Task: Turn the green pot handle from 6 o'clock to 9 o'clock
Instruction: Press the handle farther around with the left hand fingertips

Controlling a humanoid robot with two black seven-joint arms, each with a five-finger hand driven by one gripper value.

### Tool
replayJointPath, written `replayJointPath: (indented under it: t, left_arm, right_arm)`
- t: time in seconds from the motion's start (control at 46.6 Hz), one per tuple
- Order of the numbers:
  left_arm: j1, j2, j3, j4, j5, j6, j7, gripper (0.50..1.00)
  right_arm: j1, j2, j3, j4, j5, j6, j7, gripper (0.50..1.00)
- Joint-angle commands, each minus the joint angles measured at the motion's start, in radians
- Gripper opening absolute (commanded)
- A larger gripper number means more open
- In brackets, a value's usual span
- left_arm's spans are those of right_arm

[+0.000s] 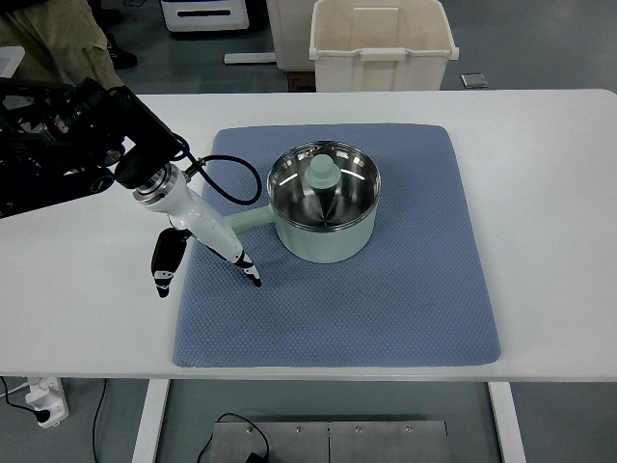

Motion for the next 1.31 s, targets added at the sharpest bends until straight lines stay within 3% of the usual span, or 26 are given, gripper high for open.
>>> replayJointPath:
  t: [0.0, 1.288]
  left_arm:
    - [0.004, -0.001, 0.001, 0.005, -0.002, 0.000, 0.000, 1.000]
    - [0.035, -0.060, 0.000, 0.136, -0.013, 0.000, 0.060, 1.000]
  right_arm:
    - [0.000, 0.000, 0.000, -0.001, 0.000, 0.000, 0.000, 1.000]
    - [0.000, 0.000, 0.000, 0.000, 0.000, 0.000, 0.000, 1.000]
